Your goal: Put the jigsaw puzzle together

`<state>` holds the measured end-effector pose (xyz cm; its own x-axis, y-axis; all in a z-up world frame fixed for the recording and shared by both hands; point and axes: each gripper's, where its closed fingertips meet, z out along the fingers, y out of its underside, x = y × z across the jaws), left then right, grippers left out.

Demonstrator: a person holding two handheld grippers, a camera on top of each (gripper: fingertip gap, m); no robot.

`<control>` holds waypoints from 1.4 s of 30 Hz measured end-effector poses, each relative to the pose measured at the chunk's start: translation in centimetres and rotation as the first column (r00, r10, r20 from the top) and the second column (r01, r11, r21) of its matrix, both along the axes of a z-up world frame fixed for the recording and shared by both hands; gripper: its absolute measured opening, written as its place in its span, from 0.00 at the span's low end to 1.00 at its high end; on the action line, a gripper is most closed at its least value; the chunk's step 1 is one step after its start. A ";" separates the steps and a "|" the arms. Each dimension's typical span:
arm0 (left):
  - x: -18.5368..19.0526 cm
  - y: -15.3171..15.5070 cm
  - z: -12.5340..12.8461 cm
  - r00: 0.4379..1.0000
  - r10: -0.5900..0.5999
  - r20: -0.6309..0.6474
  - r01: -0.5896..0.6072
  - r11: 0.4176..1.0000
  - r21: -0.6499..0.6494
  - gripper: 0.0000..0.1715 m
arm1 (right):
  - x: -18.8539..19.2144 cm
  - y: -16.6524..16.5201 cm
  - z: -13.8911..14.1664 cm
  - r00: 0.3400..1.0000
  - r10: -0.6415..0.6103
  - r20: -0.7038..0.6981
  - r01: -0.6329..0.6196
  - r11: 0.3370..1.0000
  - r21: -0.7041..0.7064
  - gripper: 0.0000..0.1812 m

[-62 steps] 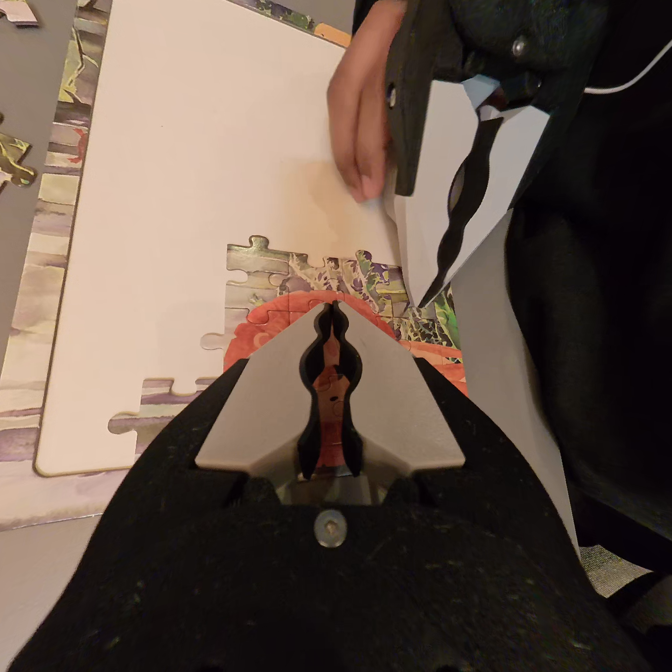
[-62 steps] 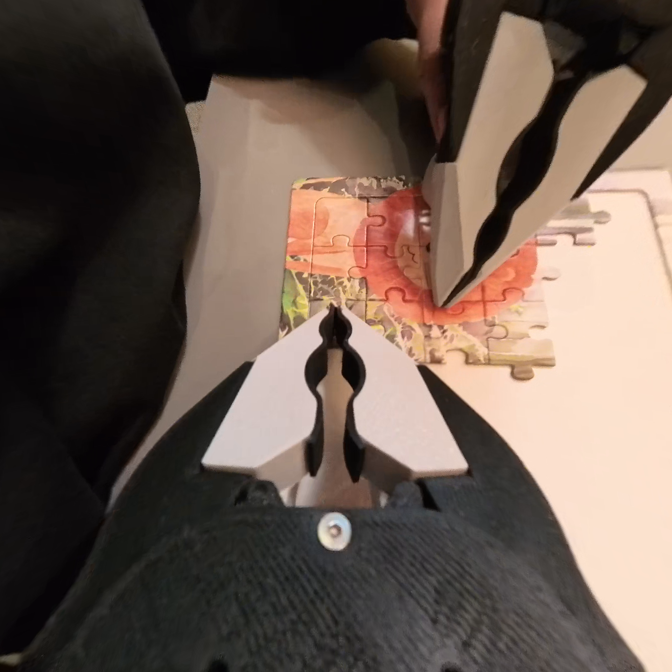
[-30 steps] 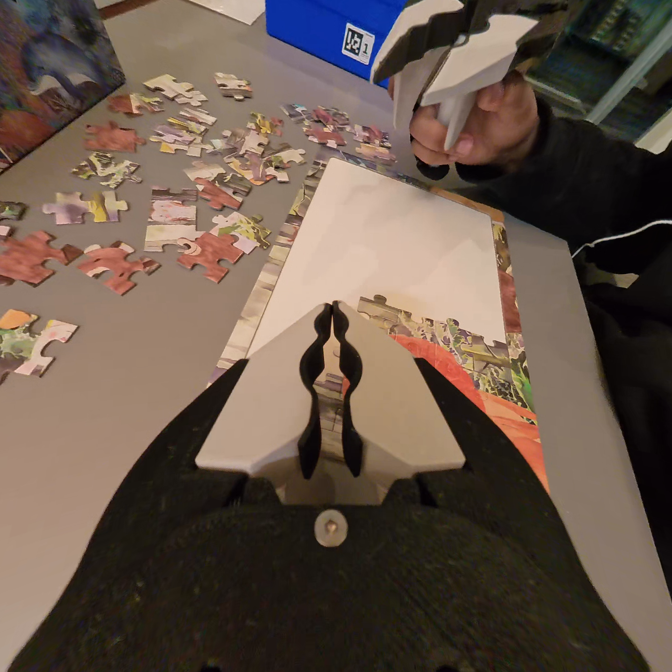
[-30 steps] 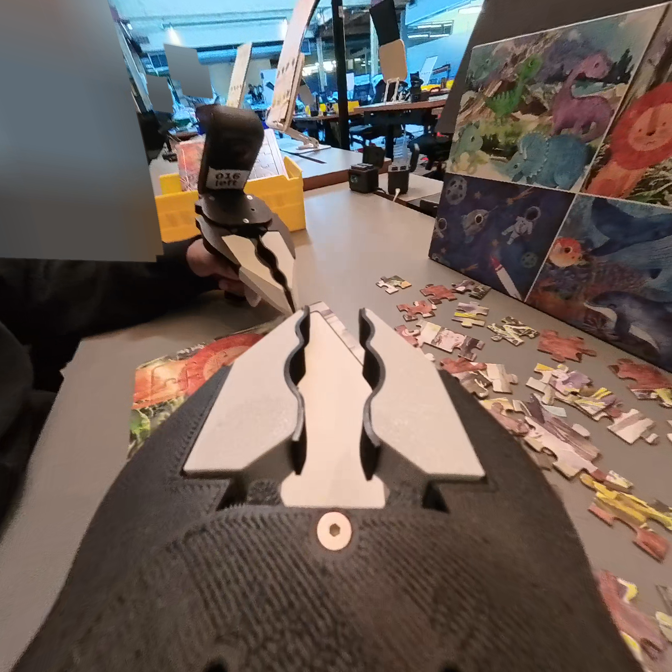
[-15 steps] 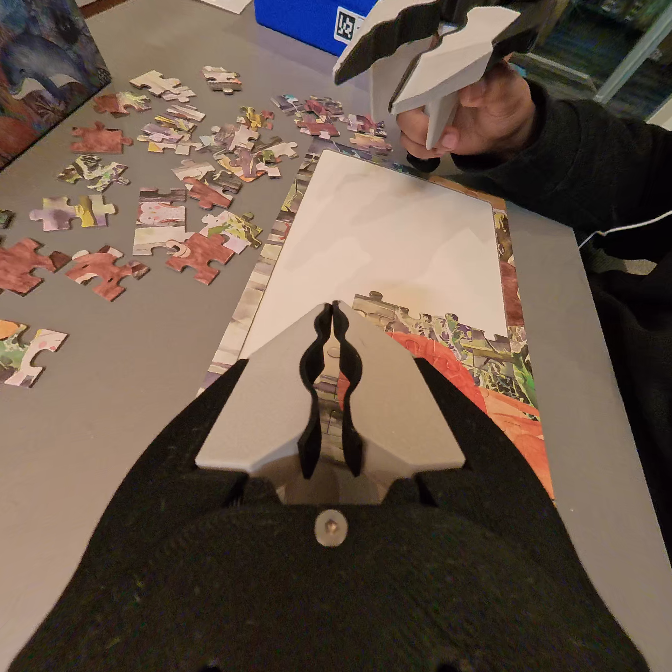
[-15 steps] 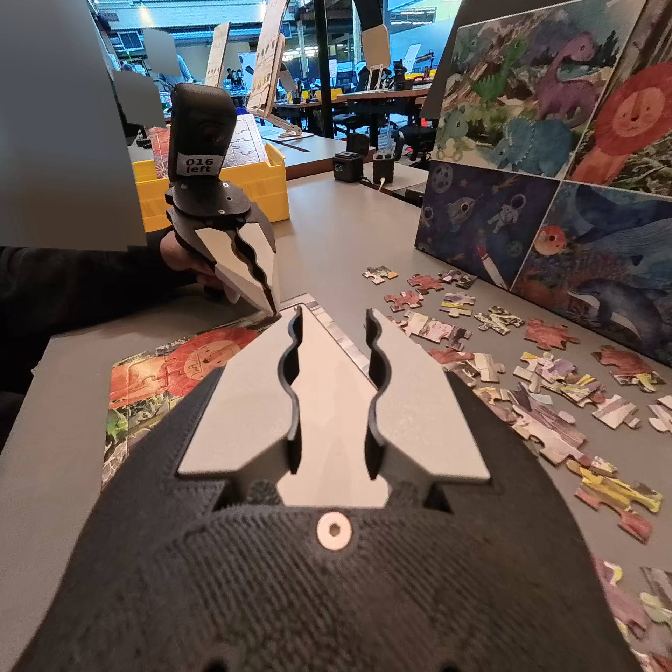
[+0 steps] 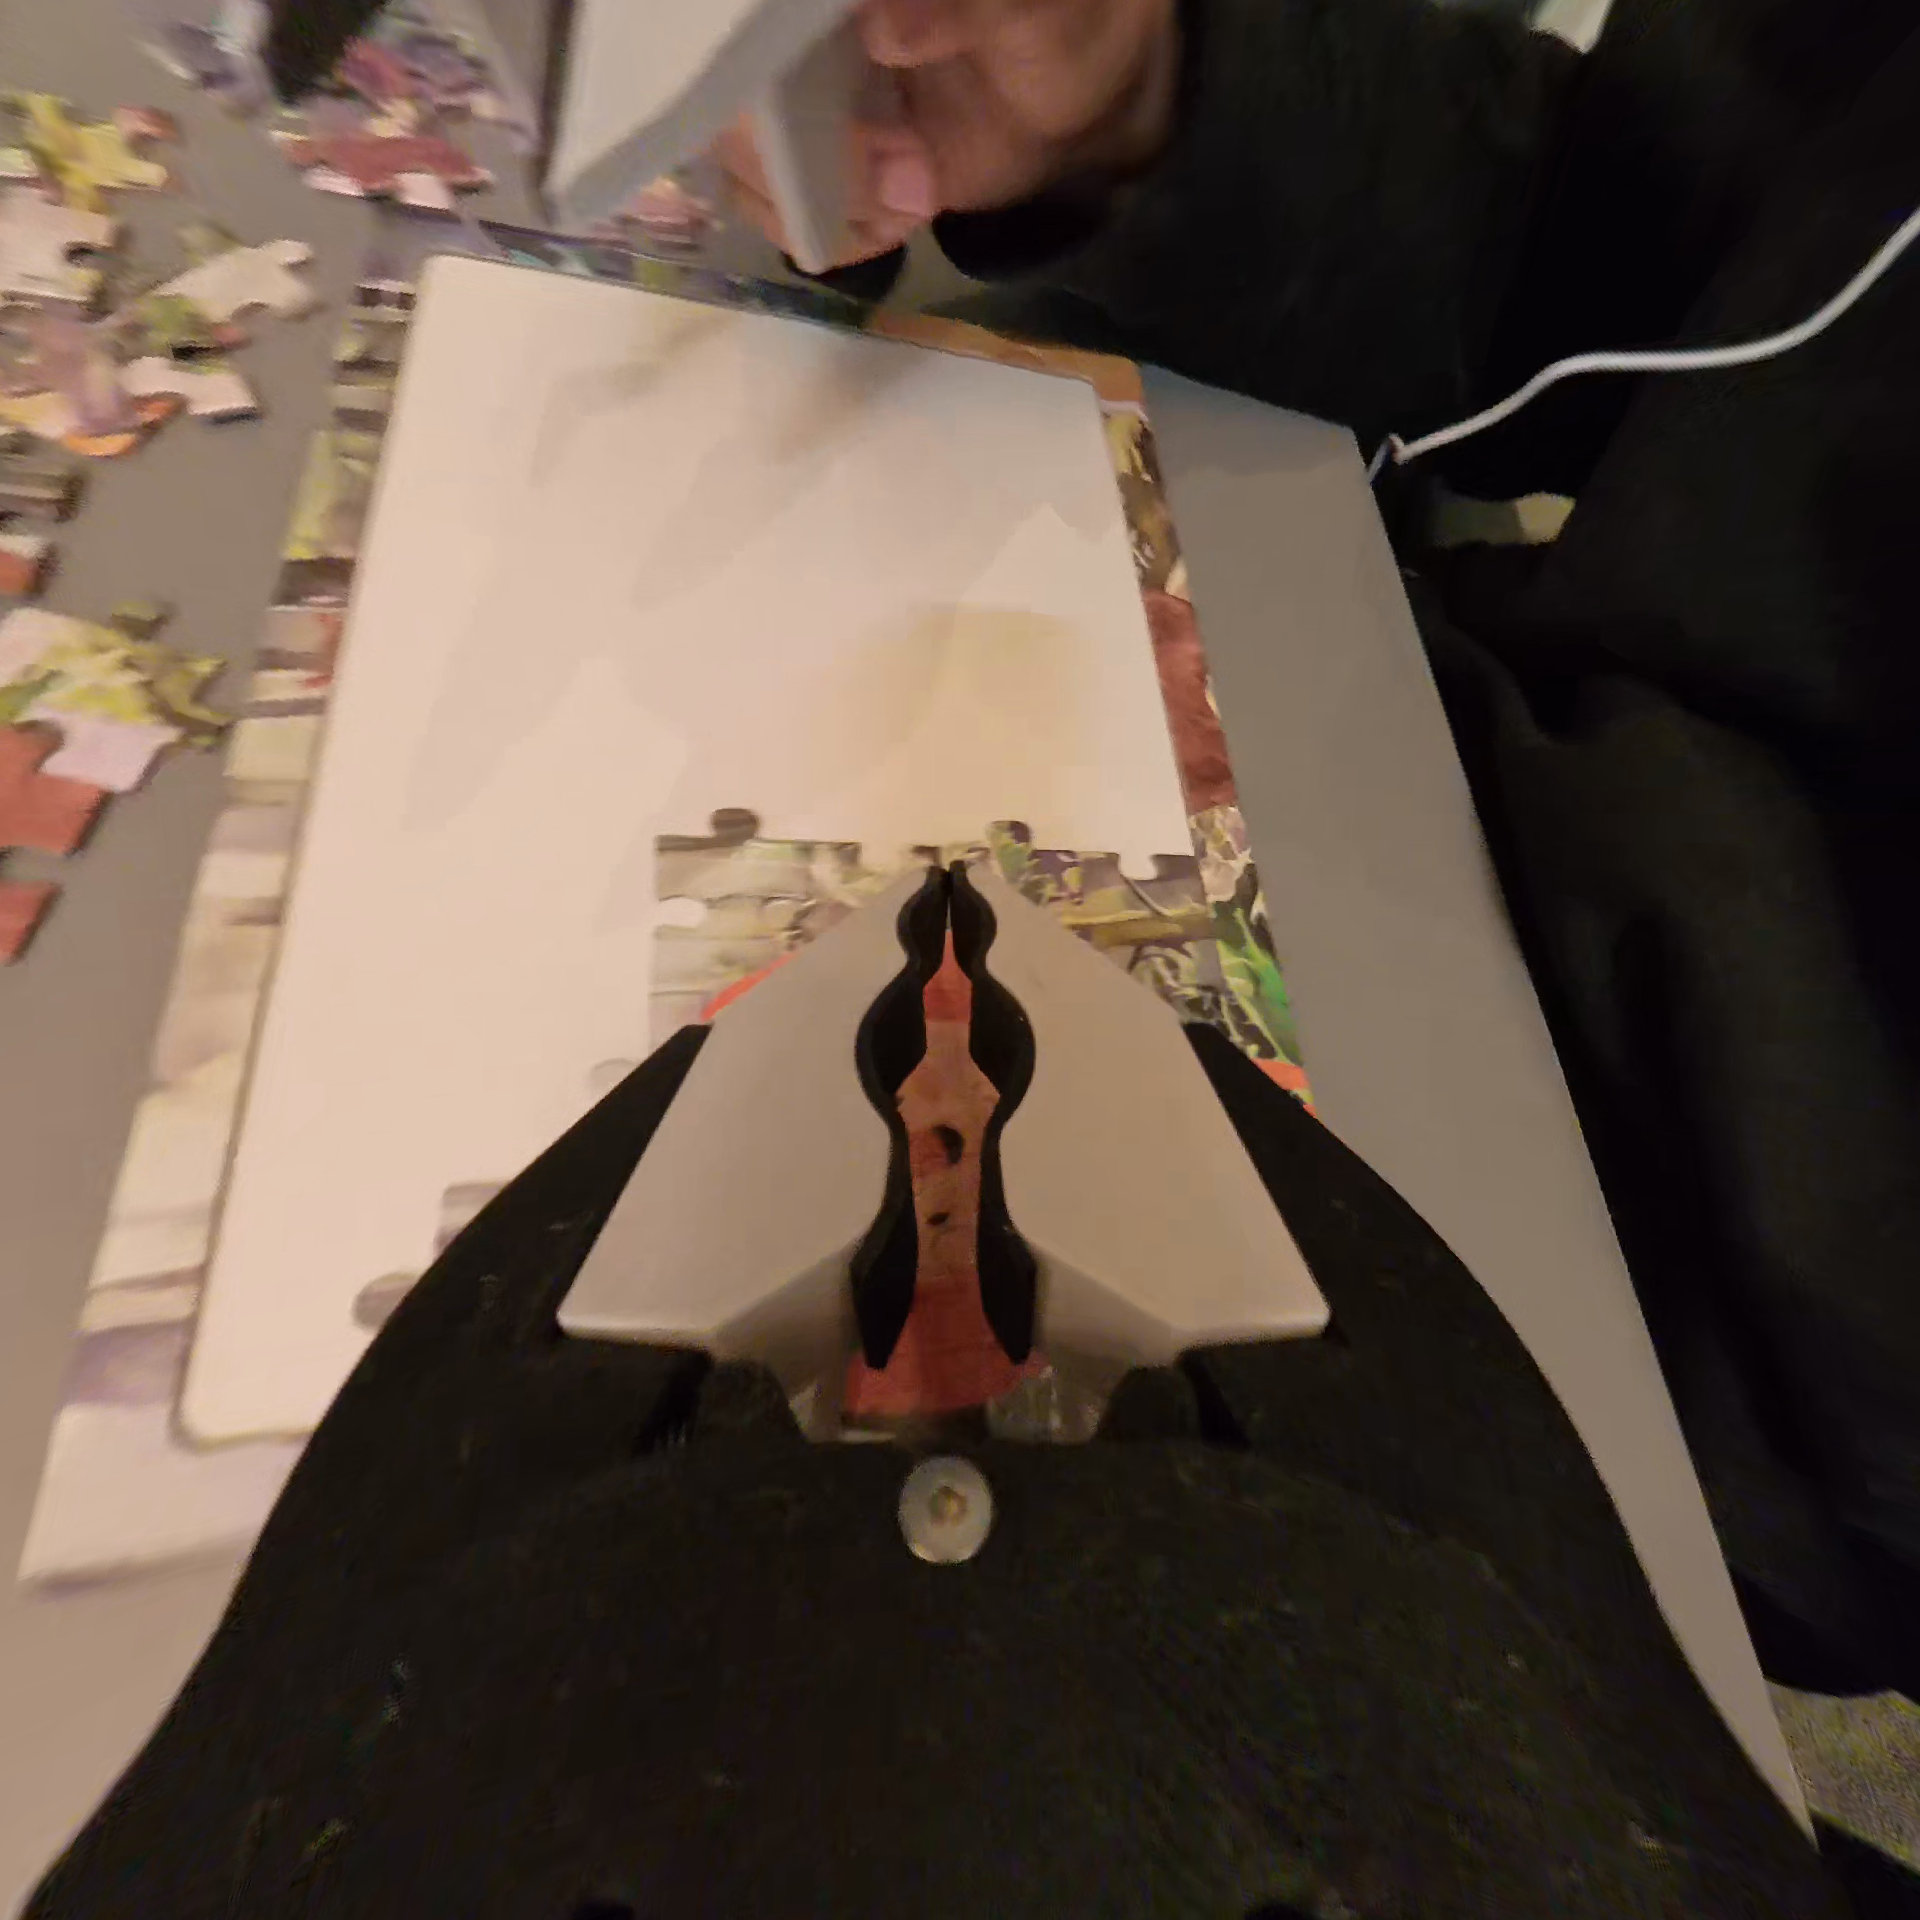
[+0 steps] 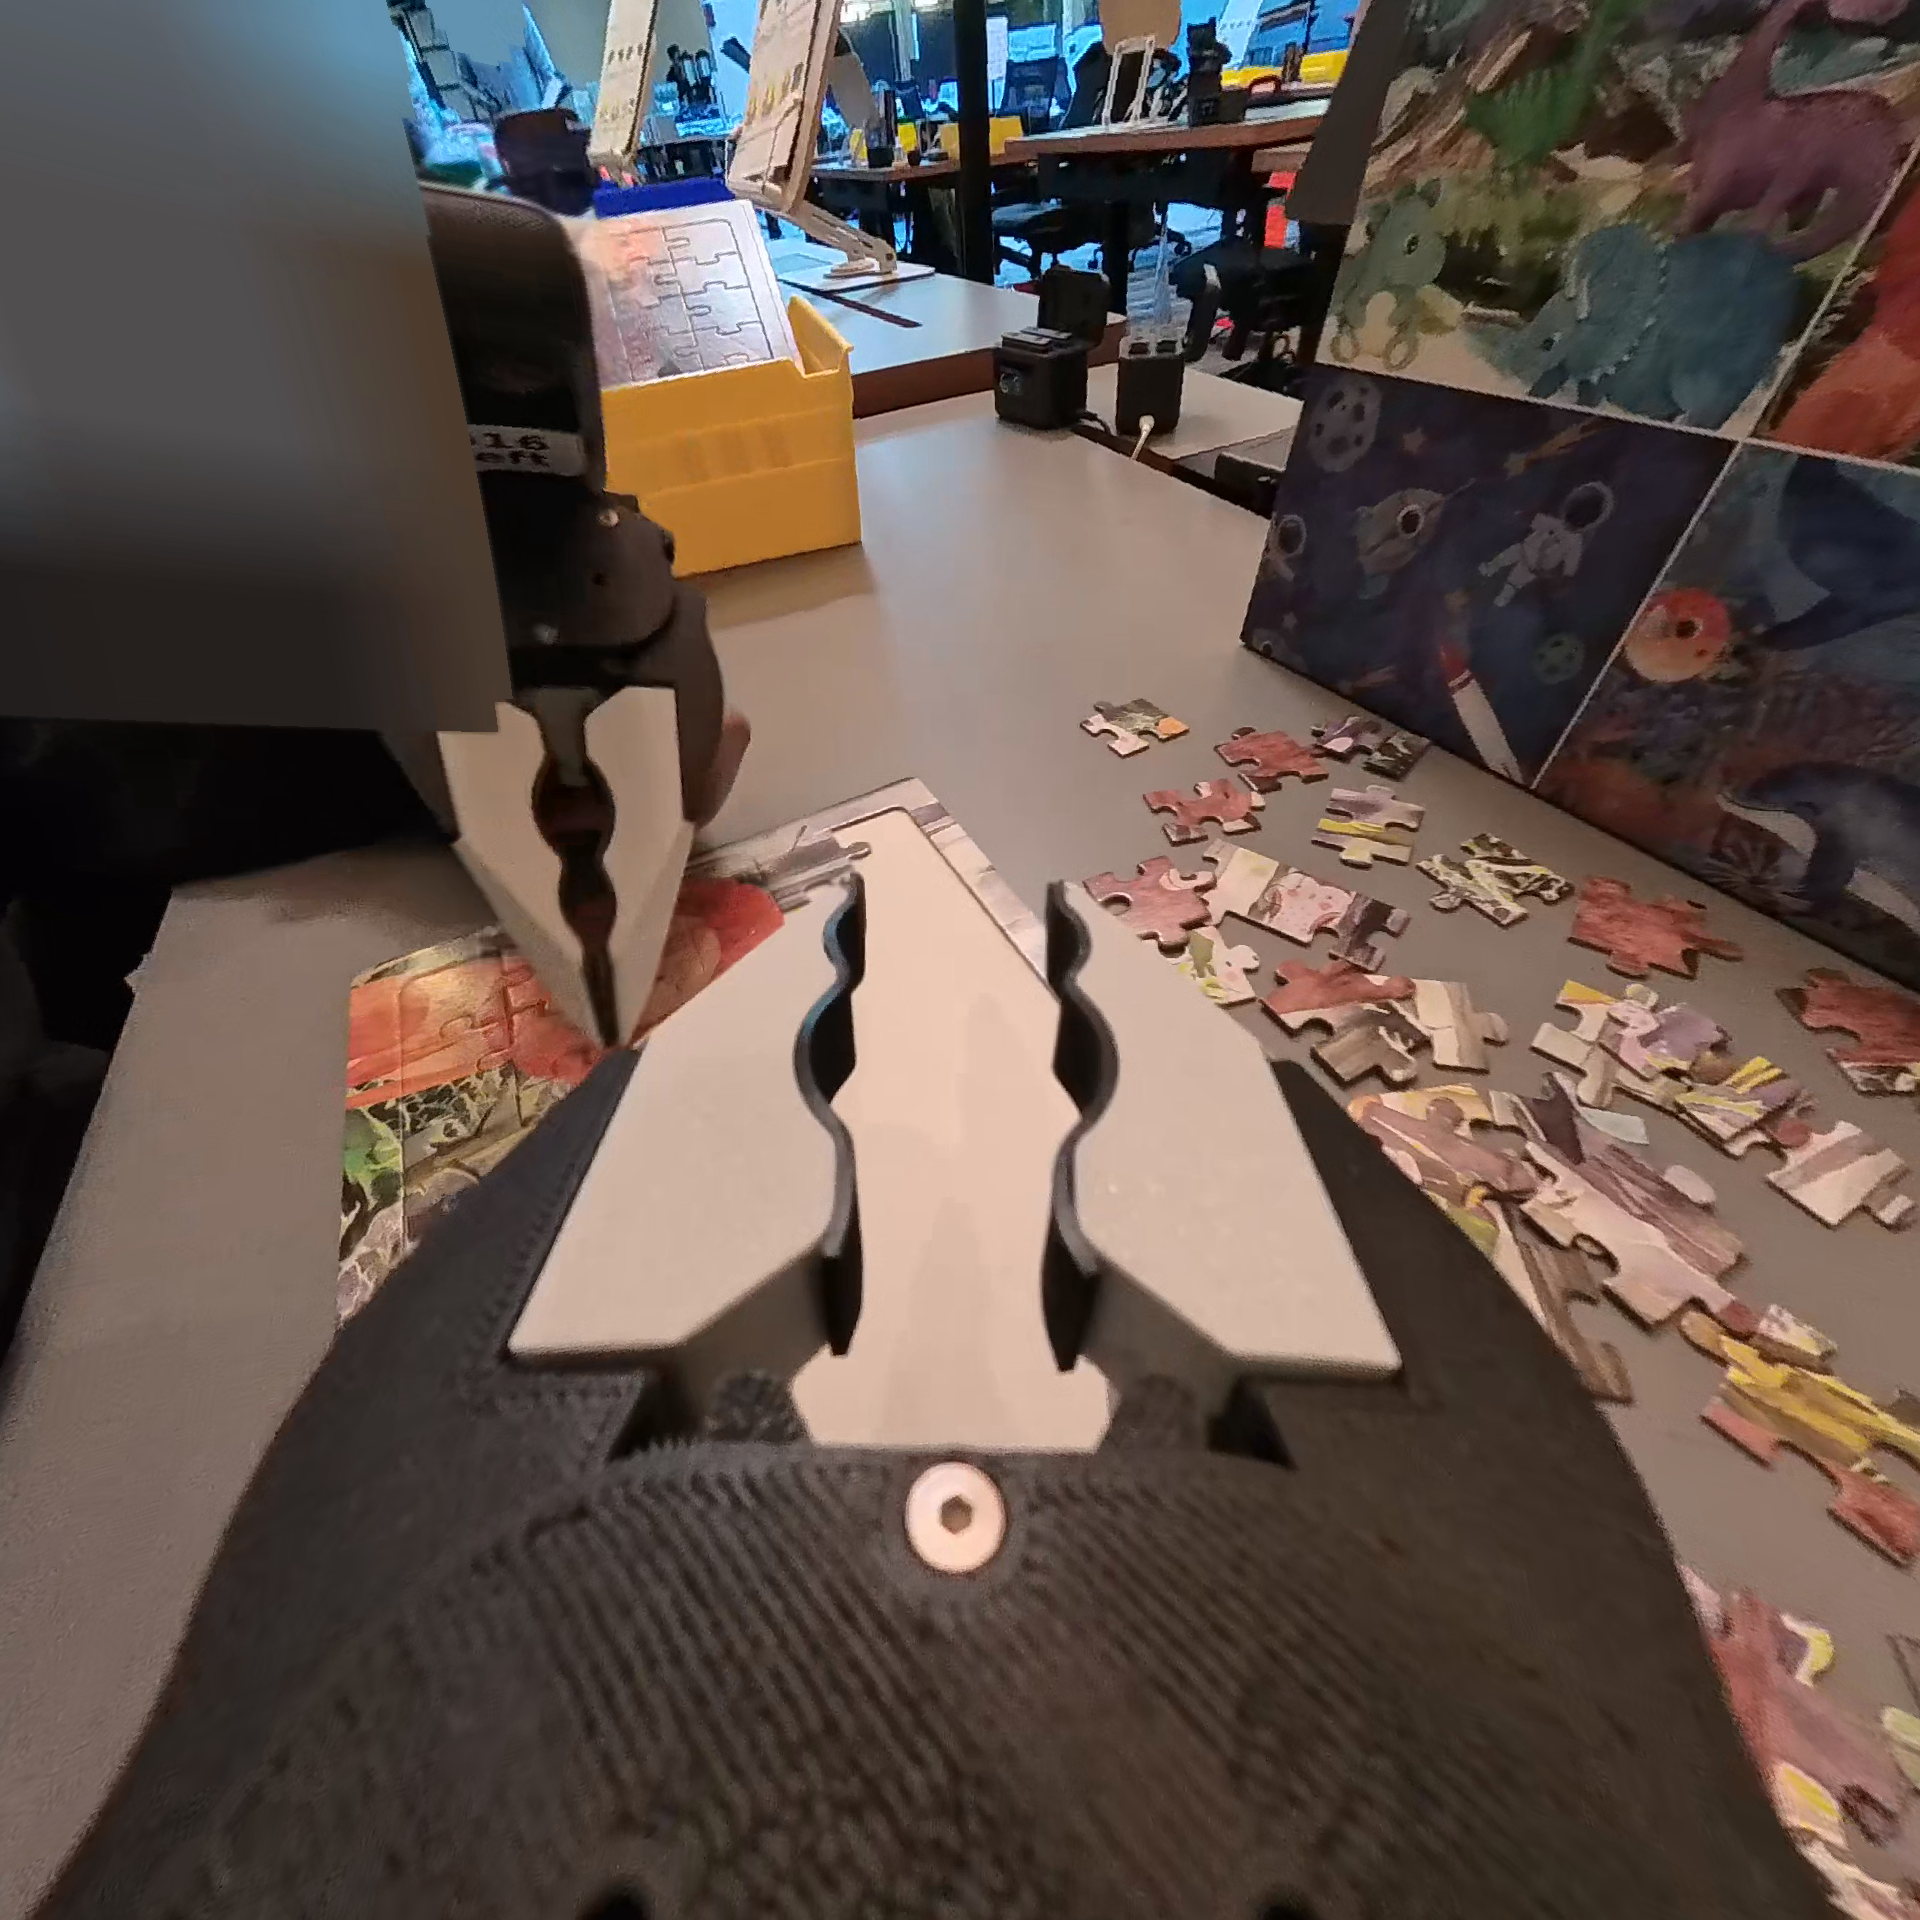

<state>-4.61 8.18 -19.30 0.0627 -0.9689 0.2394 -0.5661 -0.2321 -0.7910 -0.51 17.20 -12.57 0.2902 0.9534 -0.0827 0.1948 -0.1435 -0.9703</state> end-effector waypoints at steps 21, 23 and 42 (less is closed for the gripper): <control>-0.3 1.1 -2.2 0.975 0.121 -0.186 -0.109 0.991 0.071 0.00 | -2.8 -3.3 -3.0 0.978 0.101 0.184 -0.118 0.990 0.081 0.28; -0.3 1.1 -2.2 0.975 0.120 -0.186 -0.106 0.991 0.079 0.00 | -3.1 -3.5 -3.3 0.975 0.115 0.188 -0.129 0.989 0.067 0.28; -0.3 1.0 -2.1 0.974 0.181 -0.133 -0.196 0.975 -0.105 0.00 | -3.0 -3.6 -1.3 0.981 0.024 0.194 -0.052 0.988 0.143 0.24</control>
<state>-4.90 9.19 -21.44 0.2774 -0.9026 0.3293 -0.5938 -0.4305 -0.6798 -3.54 13.61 -13.91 0.2504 0.9616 0.1124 0.3814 0.0087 -0.9244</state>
